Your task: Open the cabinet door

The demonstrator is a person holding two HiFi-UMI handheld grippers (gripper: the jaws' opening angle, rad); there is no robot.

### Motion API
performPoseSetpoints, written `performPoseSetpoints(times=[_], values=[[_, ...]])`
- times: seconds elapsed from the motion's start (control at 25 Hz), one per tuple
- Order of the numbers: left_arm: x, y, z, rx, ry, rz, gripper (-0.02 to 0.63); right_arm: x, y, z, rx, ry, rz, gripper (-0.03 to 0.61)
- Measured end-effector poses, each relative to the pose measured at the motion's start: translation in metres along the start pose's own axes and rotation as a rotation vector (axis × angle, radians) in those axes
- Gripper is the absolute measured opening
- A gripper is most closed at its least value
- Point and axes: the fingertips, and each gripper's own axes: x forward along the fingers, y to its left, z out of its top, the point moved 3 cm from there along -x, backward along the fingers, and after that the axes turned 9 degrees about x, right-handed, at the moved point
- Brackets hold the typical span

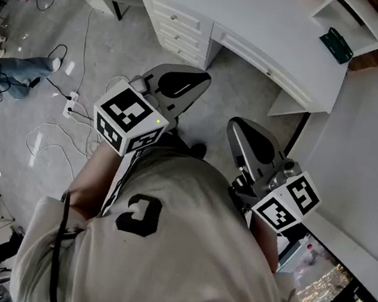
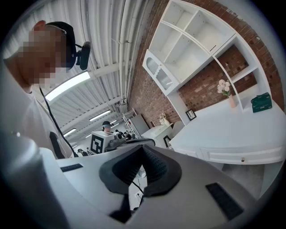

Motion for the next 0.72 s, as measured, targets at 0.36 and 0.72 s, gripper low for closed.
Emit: performPoseSetpoints(times=[0.36,0.72], values=[[-0.006,0.006,0.018,-0.012,-0.035,0.025,0.017,-0.003,-0.005,0.006,0.012,-0.013,0.003,0.026],[0.002,0.022,0.015,-0.012,-0.050,0.006,0.017,0.011,-0.027,0.019,0.097,-0.083,-0.053,0.026]])
